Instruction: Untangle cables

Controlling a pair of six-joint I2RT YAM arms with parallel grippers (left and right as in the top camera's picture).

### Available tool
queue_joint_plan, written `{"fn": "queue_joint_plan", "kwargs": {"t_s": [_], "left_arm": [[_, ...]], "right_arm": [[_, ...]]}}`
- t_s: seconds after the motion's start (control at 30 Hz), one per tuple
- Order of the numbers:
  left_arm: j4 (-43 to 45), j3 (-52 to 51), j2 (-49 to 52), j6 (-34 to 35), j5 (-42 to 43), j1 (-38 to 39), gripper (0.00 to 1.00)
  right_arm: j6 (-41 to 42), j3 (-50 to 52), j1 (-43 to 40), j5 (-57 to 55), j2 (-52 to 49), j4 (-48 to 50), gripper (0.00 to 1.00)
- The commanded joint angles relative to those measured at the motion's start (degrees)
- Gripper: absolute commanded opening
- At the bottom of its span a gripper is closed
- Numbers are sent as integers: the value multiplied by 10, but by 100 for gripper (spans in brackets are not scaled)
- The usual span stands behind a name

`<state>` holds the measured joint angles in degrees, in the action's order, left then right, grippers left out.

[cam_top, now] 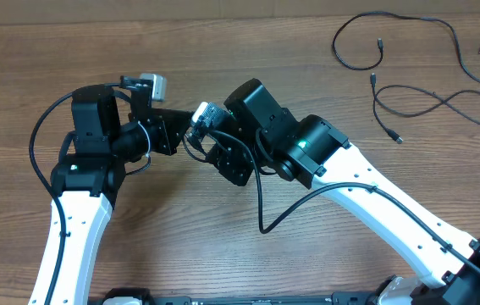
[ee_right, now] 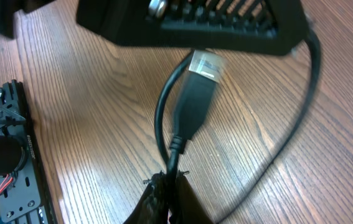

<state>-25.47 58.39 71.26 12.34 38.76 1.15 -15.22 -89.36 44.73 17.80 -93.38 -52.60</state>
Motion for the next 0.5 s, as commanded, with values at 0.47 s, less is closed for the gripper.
{"fn": "queue_joint_plan", "kwargs": {"t_s": [0.47], "left_arm": [[43,10,2,66,-21,0,4]], "right_arm": [[71,-10,2,-54,14,-24,4]]}}
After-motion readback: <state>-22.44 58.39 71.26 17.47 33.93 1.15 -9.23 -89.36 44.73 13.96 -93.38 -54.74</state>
